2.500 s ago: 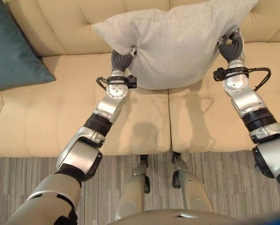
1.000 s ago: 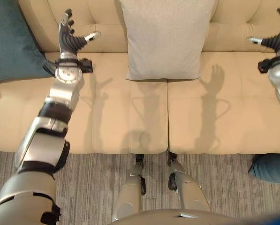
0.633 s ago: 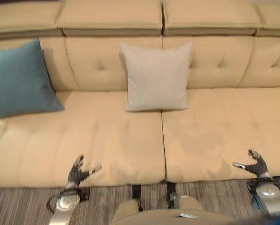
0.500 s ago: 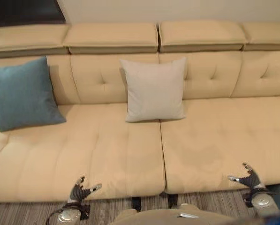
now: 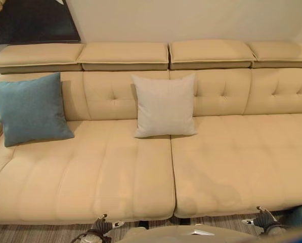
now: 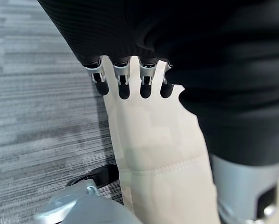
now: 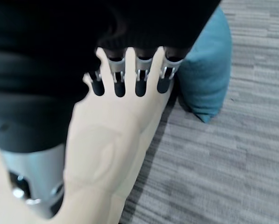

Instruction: Pick up all the scattered cushions and arrange them neatly on the sofa.

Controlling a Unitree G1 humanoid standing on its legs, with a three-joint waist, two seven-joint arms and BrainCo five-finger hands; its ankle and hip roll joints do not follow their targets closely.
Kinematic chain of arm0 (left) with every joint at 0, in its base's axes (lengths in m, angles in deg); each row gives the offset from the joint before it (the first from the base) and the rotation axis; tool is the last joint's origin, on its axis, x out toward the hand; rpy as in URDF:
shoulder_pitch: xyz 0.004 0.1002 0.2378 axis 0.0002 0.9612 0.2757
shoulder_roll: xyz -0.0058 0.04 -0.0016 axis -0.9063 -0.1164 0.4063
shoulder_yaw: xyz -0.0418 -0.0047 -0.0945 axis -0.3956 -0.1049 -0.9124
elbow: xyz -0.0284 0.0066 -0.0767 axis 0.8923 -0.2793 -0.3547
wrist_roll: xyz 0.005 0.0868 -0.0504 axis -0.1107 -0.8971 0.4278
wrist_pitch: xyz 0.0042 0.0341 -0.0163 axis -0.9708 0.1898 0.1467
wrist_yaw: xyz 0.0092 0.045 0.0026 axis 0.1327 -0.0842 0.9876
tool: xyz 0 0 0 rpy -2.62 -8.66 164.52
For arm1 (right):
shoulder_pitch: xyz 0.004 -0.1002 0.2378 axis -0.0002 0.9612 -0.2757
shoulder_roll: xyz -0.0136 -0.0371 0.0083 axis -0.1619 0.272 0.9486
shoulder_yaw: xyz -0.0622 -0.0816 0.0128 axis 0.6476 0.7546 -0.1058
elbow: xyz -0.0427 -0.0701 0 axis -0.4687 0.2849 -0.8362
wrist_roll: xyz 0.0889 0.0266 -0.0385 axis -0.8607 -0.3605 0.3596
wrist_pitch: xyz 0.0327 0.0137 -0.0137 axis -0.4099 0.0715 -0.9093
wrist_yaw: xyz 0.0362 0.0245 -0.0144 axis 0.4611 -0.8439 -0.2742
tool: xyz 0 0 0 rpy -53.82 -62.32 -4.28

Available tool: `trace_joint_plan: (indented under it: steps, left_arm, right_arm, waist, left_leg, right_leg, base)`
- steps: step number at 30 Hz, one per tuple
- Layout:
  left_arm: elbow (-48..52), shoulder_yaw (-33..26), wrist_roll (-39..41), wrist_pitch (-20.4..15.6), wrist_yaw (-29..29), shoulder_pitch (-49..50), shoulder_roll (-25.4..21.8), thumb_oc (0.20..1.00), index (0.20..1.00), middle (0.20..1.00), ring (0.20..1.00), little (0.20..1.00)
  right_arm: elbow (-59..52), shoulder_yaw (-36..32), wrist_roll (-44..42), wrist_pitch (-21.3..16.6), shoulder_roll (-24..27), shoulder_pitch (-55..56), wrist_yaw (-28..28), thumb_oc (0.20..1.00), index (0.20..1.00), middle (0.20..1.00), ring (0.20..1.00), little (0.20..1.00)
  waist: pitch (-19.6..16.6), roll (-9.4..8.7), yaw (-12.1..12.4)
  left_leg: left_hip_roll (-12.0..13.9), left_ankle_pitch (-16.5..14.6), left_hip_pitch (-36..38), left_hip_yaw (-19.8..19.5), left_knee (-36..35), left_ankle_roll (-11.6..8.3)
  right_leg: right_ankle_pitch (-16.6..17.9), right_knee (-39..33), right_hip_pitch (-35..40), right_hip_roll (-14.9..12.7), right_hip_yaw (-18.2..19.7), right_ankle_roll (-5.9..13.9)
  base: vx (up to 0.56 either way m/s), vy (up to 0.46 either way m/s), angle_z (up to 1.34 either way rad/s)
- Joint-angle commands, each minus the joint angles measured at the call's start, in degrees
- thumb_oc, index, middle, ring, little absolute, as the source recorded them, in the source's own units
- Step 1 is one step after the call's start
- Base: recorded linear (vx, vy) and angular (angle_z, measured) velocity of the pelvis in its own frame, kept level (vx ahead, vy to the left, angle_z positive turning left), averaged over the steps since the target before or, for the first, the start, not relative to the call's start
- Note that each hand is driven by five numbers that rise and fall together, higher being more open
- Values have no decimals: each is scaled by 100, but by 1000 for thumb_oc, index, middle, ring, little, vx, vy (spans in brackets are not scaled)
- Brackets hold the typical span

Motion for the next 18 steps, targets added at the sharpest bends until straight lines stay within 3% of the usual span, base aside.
trace_joint_plan:
  steps: [1, 4, 11, 13, 14, 18]
  left_arm:
    - [52, -27, -46, -126, 17, -313, -27, 1000, 1000, 1000, 1000, 1000]
    - [-25, 115, -144, -96, 71, -446, -6, 1000, 1000, 1000, 1000, 1000]
    - [-207, 277, -385, -85, 114, -601, -17, 1000, 1000, 1000, 1000, 1000]
    - [-278, 294, -448, -11, 132, -687, -92, 1000, 1000, 1000, 1000, 1000]
    - [-307, 318, -474, 32, 128, -698, -121, 1000, 1000, 1000, 1000, 1000]
    - [-371, 312, -480, 101, 94, -678, -134, 1000, 1000, 1000, 1000, 1000]
  right_arm:
    - [72, 43, 41, 31, -67, -414, -13, 1000, 1000, 1000, 1000, 1000]
    - [107, 68, 36, 95, -145, -518, 20, 1000, 1000, 1000, 1000, 1000]
    - [96, 202, 36, 190, -347, -710, 63, 1000, 1000, 1000, 1000, 1000]
    - [150, 308, 50, 212, -419, -788, 90, 1000, 1000, 1000, 1000, 1000]
    - [212, 326, -1, 202, -456, -738, 81, 1000, 1000, 1000, 1000, 1000]
    - [296, 309, -73, 191, -526, -643, 85, 1000, 1000, 1000, 1000, 1000]
  waist:
    - [105, -75, 9]
    - [108, -20, -84]
    - [332, -93, -23]
    - [464, -54, 42]
    - [450, 0, 84]
    - [287, 5, 223]
  left_leg:
    - [-159, -749, 335, -305, 182, 16]
    - [-205, -682, 437, -296, -288, 157]
    - [-450, -515, 383, -204, -562, 364]
    - [-380, -327, 226, -90, -609, 449]
    - [-333, -208, 139, -54, -660, 511]
    - [-273, -97, 0, 103, -729, 528]
  right_leg:
    - [-528, 298, 58, -90, 233, 658]
    - [-251, 453, -402, -227, 343, 803]
    - [191, 557, -938, -454, 458, 1088]
    - [-107, 966, -988, -412, 276, 1039]
    - [-449, 1509, -871, -322, 237, 868]
    - [-979, 1812, -412, -180, 197, 774]
  base:
    - [-89, 98, -86]
    - [-218, 217, -51]
    - [-187, 138, -34]
    - [-390, 111, -79]
    - [-378, 99, -86]
    - [-184, -10, -27]
